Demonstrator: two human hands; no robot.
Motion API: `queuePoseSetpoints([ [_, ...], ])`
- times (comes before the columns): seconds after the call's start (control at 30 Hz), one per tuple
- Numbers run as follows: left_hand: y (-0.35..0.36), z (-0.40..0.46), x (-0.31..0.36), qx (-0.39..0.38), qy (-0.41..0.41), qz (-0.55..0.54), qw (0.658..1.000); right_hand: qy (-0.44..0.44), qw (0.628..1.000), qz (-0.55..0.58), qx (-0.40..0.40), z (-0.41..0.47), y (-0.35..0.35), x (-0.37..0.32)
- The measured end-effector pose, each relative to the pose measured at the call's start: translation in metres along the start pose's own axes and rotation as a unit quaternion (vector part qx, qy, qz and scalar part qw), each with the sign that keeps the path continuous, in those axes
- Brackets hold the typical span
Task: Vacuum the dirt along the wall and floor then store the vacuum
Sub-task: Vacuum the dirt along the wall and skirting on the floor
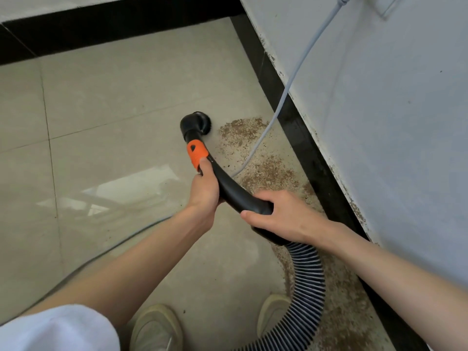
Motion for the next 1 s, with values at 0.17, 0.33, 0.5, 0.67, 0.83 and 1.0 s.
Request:
queuePoseSetpoints([
  [0.17,0.010,-0.010,-0.007,-0.016,-0.017,-0.003,1.000,0.006,1.000,0.011,0.008,-0.010,0.000,0.014],
  [0.33,0.047,-0.003,-0.001,-0.107,-0.033,0.044,0.993,0.034,0.997,0.044,0.061,-0.015,-0.014,0.031],
  [0.5,0.083,0.015,0.014,-0.193,-0.029,0.137,0.971,0.079,0.988,0.060,0.114,-0.013,-0.037,0.039],
  [0.67,0.094,0.026,0.012,-0.201,-0.047,0.142,0.968,0.097,0.985,0.040,0.136,-0.007,-0.044,0.037],
  [0.83,0.097,0.030,0.015,-0.190,-0.048,0.082,0.977,0.102,0.984,0.009,0.145,-0.001,-0.048,0.030],
  [1.0,0.100,0.051,0.041,-0.191,-0.019,0.103,0.976,0.080,0.985,-0.007,0.153,0.020,-0.069,0.005],
])
Point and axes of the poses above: each hand's wrist, its own z-axis towards the middle knuckle, its own y-axis out of the palm, x = y × z, the point moved 8 cm from there along z, towards the middle knuckle, and after that the axes turned 15 degrees about y, right-handed, at the moved point
